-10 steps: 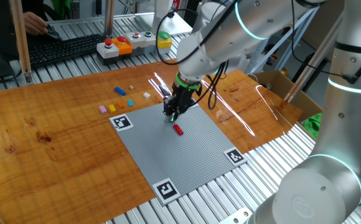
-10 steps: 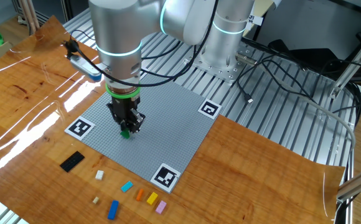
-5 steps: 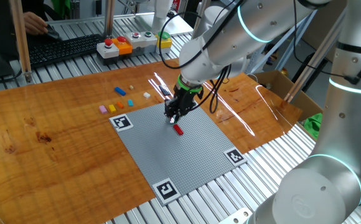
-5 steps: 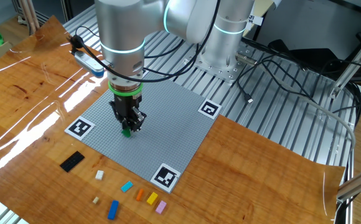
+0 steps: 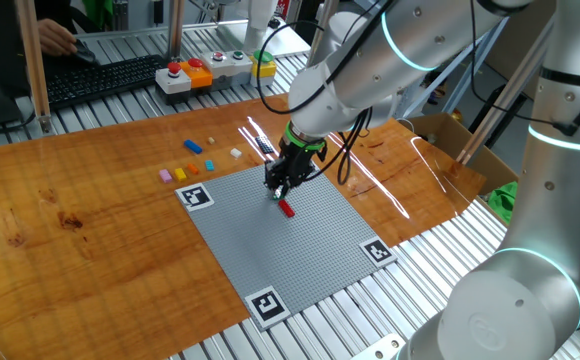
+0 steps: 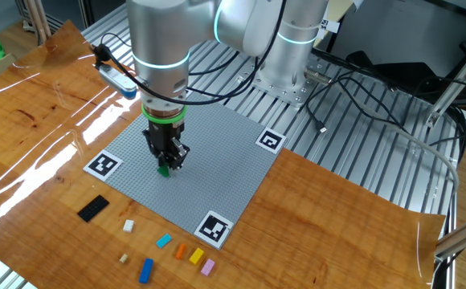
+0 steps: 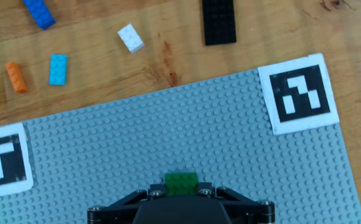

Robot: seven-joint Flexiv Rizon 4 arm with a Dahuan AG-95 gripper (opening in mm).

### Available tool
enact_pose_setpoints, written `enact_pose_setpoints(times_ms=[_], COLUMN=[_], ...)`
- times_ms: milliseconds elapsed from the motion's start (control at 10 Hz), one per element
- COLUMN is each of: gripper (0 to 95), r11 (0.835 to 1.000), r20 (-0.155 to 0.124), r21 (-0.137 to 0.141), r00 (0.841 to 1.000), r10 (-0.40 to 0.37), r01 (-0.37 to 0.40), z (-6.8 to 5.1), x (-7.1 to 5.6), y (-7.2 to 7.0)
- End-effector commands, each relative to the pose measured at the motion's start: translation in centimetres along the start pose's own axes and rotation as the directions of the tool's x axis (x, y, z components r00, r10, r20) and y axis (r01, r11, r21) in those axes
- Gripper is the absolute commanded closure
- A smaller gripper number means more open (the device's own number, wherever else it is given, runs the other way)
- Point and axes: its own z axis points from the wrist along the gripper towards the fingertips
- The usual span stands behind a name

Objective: Stack small Lego blocks randomly, one at a time

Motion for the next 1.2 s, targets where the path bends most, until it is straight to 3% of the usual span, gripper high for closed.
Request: enact_pose_setpoints(times_ms=[100,200,300,1100,1200], gripper=[95.0,95.0,76.0,76.0,57.0], r11=[1.000,1.000,1.000,1.000,1.000], r20=[-0.002,-0.002,-0.002,-0.001,-0.001], r21=[0.000,0.001,0.002,0.004,0.007], r00=[1.000,1.000,1.000,1.000,1.000], r10=[-0.005,-0.006,-0.006,0.000,-0.008], r01=[0.005,0.006,0.006,0.000,0.008], z=[0.08,0.10,0.11,0.13,0.13], x=[0.08,0.14,0.15,0.16,0.16], y=[-0.13,-0.17,-0.18,-0.19,-0.19])
